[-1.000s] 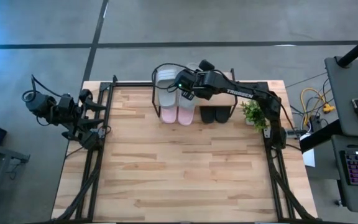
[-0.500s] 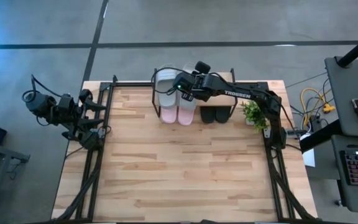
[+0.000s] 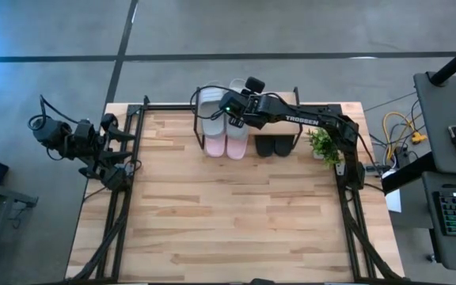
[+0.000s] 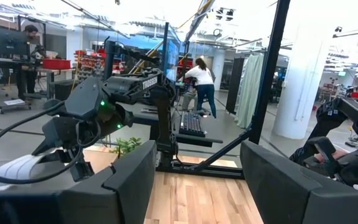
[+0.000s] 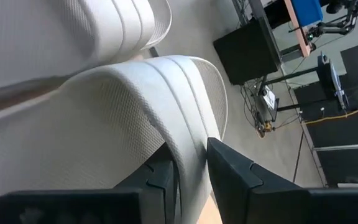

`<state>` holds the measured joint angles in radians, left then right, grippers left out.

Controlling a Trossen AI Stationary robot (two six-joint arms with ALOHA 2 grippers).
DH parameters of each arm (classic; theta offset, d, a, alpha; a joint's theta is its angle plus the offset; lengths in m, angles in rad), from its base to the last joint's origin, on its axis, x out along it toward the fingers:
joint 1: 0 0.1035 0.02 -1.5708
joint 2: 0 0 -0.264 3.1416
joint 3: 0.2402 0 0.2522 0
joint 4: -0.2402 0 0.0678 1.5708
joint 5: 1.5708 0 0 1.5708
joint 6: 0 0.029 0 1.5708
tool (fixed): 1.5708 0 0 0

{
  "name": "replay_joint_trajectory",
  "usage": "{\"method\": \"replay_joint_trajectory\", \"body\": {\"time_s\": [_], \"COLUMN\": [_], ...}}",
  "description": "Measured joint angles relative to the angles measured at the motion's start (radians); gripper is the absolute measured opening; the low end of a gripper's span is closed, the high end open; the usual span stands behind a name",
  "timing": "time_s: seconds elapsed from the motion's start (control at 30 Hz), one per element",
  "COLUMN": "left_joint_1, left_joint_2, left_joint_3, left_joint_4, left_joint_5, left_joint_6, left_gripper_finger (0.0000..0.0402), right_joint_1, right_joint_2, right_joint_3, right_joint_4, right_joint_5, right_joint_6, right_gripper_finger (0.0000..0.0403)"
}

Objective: Pick and place slides into the shelf
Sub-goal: Put the right gray slide on the shelf

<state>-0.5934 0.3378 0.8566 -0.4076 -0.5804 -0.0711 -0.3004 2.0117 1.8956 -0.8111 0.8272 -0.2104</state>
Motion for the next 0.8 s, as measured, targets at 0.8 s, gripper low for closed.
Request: {"method": "replay_joint_trajectory", "body": {"time_s": [0.8], "left_joint_1": [0.0], "left_joint_2": [0.0], "left_joint_3": [0.0], "left_joint_4": [0.004], "left_joint_5": [0.0], "left_joint_6": [0.0], "left_gripper_finger": [0.0221], "right_joint_1": [0.006], "right_joint_2": [0.0], "right_joint_3": [0.005], "right_joint_4": [0.008], "right_joint_5": [-0.054], "right_joint_6": [0.19], "right_gripper_finger": [0.0088]}}
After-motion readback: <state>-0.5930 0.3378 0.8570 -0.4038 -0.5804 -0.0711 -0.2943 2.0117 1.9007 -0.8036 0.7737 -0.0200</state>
